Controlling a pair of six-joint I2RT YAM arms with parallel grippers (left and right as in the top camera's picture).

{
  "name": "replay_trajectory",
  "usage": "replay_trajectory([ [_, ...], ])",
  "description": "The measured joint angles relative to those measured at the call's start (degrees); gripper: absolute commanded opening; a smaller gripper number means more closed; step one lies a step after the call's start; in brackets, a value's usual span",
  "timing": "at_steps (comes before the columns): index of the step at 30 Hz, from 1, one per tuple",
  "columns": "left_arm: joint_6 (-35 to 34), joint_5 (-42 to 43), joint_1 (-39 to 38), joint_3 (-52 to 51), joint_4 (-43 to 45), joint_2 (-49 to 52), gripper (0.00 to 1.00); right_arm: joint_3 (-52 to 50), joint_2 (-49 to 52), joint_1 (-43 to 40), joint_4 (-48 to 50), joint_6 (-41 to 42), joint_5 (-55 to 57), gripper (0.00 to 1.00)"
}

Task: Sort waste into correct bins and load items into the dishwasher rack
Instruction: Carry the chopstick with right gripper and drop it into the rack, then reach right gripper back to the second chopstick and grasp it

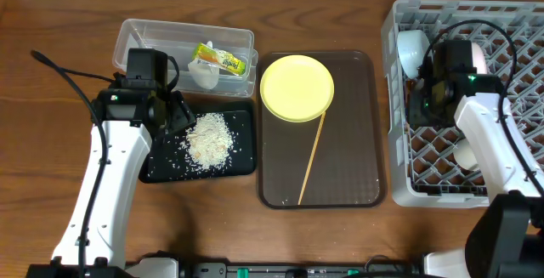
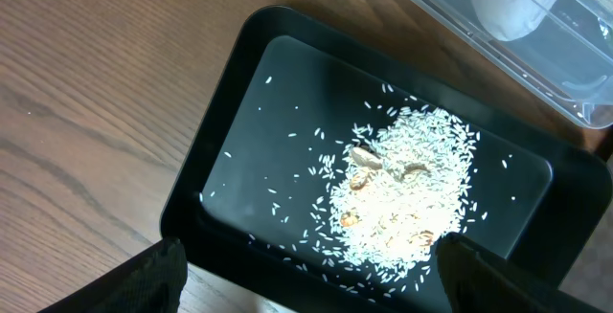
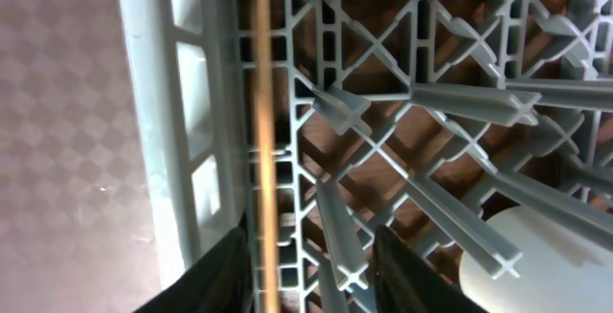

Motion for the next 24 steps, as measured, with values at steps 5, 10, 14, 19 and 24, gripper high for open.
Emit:
replay_trajectory([
  [5,0.0,0.0,-0.02,0.0,0.0,0.0,0.86,1.44,-6.05,3.28,2.95,0.63,-5.4,0.41],
  [10,0.0,0.0,-0.02,0.0,0.0,0.0,0.86,2.6,-9.6,11.72,4.46,3.23,-8.87,0.4],
  [14,0.0,0.0,-0.02,0.0,0.02,0.0,0.86,0.87,-6.86,19.15,5.14,6.95,-9.86,0.39],
  [19,0.0,0.0,-0.02,0.0,0.0,0.0,0.86,-2.29,0.52,26.34,6.75,12.24,-10.21,0.38],
  [24,0.0,0.0,0.0,0.0,0.0,0.0,0.86,-3.19,9.27,32.15,8.81,19.63,-8.24,0.33],
])
